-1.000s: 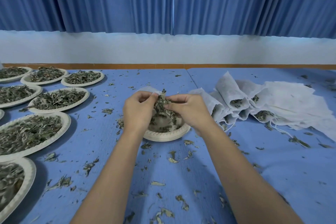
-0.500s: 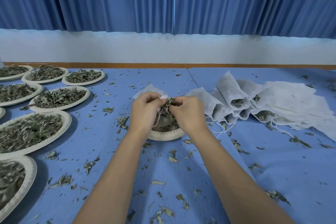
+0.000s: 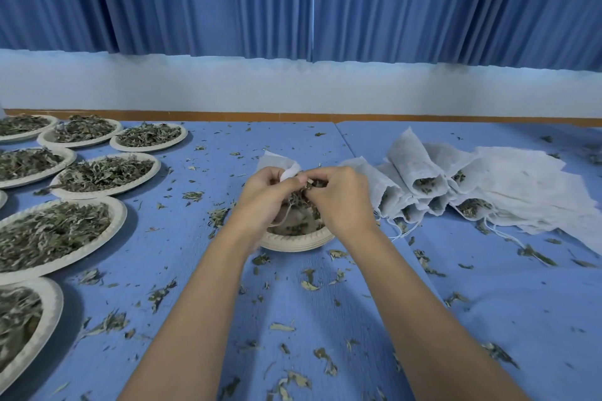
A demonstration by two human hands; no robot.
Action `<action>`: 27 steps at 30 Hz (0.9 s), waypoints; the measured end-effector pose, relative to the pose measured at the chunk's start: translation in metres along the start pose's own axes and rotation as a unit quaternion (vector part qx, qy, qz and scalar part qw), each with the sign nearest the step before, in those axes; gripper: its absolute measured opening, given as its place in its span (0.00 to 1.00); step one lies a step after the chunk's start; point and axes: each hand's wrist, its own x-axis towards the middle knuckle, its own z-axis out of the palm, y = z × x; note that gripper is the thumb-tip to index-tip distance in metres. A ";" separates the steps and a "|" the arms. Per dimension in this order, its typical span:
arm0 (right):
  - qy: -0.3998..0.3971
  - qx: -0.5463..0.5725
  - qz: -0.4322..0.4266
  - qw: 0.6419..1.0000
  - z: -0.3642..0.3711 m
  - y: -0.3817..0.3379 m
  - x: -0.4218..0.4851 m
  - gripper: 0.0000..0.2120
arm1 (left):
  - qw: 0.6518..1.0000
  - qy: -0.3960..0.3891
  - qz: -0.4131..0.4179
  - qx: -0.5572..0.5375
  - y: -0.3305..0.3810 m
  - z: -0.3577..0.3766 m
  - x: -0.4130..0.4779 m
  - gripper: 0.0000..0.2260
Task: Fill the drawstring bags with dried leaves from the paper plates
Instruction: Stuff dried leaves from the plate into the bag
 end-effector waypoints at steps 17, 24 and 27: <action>-0.092 0.124 0.039 0.987 -0.008 0.001 0.002 0.12 | 0.976 0.131 0.135 0.110 -0.009 0.013 -0.004 0.12; -0.011 0.135 0.069 0.988 -0.004 0.003 0.001 0.08 | 0.972 0.128 0.158 0.118 -0.008 0.020 -0.006 0.15; 0.023 0.115 0.064 0.991 -0.002 0.005 0.000 0.06 | 0.982 0.094 0.135 0.093 -0.007 0.024 -0.008 0.13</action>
